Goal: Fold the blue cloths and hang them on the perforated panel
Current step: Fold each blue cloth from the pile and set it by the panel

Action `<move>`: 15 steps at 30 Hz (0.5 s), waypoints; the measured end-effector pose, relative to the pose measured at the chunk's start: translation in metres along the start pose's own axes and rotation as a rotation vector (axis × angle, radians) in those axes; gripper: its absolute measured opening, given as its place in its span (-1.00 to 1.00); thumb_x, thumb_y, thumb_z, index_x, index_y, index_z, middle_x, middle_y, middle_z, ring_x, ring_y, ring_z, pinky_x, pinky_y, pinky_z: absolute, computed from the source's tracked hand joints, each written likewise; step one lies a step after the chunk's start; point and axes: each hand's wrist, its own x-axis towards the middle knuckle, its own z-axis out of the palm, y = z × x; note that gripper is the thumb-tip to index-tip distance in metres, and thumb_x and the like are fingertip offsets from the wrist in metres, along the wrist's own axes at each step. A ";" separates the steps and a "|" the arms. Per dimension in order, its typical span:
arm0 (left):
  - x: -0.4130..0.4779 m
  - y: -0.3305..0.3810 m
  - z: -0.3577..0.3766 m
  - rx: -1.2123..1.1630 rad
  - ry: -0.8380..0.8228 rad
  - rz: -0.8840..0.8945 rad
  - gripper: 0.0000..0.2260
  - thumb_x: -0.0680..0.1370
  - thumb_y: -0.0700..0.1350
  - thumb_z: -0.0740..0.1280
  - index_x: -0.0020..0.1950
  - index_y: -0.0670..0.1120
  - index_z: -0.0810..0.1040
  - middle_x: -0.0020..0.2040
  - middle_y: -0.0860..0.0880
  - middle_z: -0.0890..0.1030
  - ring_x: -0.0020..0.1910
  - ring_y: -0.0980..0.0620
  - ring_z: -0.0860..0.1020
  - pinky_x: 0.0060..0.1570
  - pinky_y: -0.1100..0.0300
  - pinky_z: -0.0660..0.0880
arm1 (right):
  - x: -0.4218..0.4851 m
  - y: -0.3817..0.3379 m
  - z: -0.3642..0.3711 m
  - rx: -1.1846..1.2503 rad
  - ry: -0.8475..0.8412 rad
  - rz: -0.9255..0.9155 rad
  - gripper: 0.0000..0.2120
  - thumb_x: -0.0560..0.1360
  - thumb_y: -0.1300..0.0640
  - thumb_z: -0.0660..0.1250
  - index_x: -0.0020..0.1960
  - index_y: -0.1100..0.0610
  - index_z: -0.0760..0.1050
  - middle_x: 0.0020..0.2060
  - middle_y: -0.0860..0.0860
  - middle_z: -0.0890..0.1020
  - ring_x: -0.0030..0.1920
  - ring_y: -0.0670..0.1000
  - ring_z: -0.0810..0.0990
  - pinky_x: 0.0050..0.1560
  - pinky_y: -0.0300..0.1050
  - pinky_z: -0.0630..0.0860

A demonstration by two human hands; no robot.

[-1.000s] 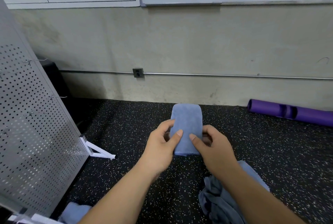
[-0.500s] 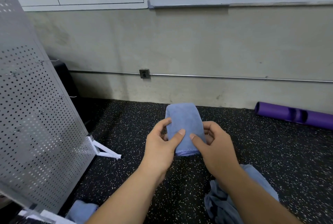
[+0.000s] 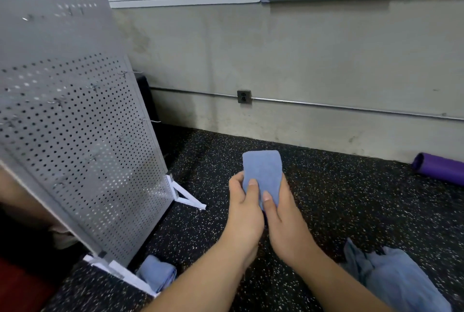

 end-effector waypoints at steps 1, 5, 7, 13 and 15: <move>0.002 0.000 -0.007 0.008 0.005 -0.005 -0.81 0.79 -0.14 0.15 0.37 0.06 0.41 0.20 -0.01 0.68 -0.06 0.22 0.71 -0.12 0.34 0.61 | 0.003 -0.001 0.007 0.033 -0.023 0.001 -0.44 0.72 -0.22 0.08 0.68 -0.24 0.07 0.48 -0.20 0.46 0.47 -0.15 0.45 0.47 -0.02 0.43; 0.021 -0.004 -0.052 0.089 0.045 -0.036 -0.59 0.73 -0.24 0.23 0.49 0.15 0.28 0.26 -0.11 0.61 -0.11 0.00 0.71 -0.19 0.08 0.68 | 0.019 0.004 0.032 0.139 -0.079 0.086 -0.56 0.72 0.13 0.30 0.54 -0.16 0.36 0.24 -0.17 0.67 0.11 -0.25 0.67 0.03 -0.34 0.59; 0.031 -0.011 -0.081 0.181 0.064 -0.048 -0.36 0.69 -0.21 0.36 0.61 0.27 0.16 0.24 -0.08 0.62 0.04 -0.01 0.73 0.10 -0.03 0.70 | 0.026 0.013 0.047 0.204 -0.093 0.144 -0.55 0.68 0.20 0.38 0.51 -0.09 0.42 0.18 -0.09 0.71 0.06 -0.19 0.73 -0.01 -0.29 0.64; 0.041 -0.043 -0.161 0.286 0.001 -0.207 -0.09 0.56 -0.11 0.57 0.64 0.39 0.05 0.33 -0.03 0.64 0.22 0.06 0.69 0.30 -0.05 0.63 | 0.039 0.039 0.106 0.288 -0.162 0.273 -0.42 0.67 0.12 0.41 0.60 -0.19 0.31 0.19 -0.06 0.72 0.08 -0.13 0.75 0.02 -0.21 0.66; 0.042 -0.057 -0.182 0.360 0.089 -0.172 -0.07 0.52 -0.05 0.61 0.68 0.30 0.08 0.40 0.07 0.59 0.27 0.17 0.64 0.32 0.03 0.61 | 0.039 0.046 0.134 0.282 -0.234 0.256 -0.40 0.68 0.11 0.39 0.62 -0.25 0.29 0.34 -0.20 0.61 0.20 -0.24 0.66 0.15 -0.28 0.61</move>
